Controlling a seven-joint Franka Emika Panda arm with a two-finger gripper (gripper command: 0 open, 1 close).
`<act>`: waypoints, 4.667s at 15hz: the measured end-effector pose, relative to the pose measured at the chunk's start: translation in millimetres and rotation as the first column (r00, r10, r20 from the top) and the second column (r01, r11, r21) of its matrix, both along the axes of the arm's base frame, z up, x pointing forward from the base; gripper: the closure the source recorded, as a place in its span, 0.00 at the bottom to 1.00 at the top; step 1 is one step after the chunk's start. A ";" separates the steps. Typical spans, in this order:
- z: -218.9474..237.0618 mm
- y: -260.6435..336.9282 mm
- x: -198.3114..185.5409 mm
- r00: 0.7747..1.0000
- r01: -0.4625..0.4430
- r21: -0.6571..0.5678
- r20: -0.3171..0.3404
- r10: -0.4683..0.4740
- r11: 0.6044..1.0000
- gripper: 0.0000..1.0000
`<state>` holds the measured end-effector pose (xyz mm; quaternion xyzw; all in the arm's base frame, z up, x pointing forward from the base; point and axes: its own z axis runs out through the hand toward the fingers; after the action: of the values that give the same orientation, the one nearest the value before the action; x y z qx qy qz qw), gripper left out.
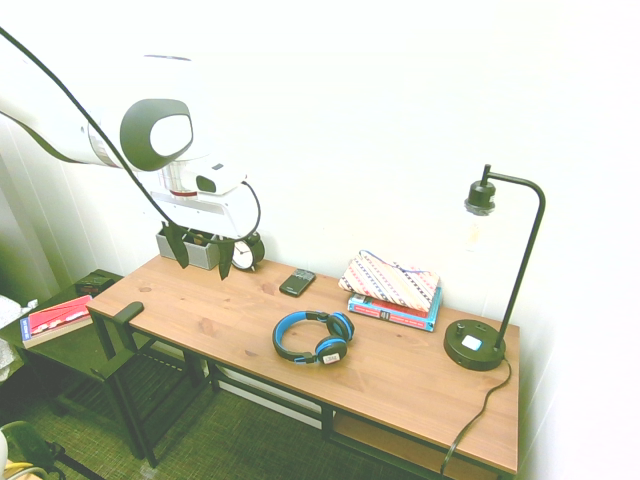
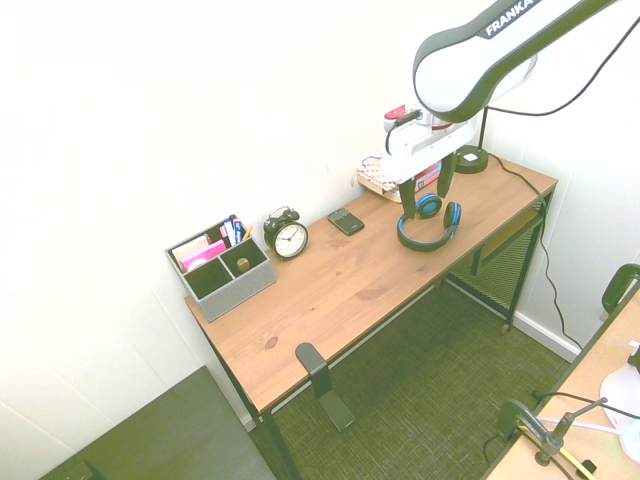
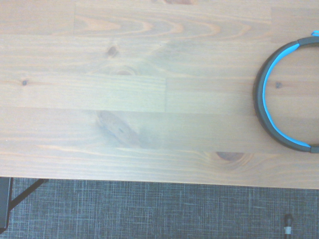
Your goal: Hang the headphone
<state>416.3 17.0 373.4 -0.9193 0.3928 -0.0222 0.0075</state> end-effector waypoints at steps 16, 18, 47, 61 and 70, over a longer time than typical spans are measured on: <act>-190.6 -67.6 105.3 0.973 -0.220 -0.157 0.034 0.228 0.963 0.00; -209.4 -65.2 112.8 0.979 -0.195 -0.148 0.037 0.202 0.970 1.00; -153.2 -43.7 101.4 0.999 0.029 -0.069 -0.033 -0.032 0.997 1.00; -59.2 245.6 -82.6 0.972 0.040 0.010 -0.233 -0.036 0.999 1.00; -214.7 282.7 -113.2 0.948 0.319 0.091 -0.018 -0.319 0.943 1.00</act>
<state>303.1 299.7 158.7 -0.8423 0.5371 -0.0035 0.0460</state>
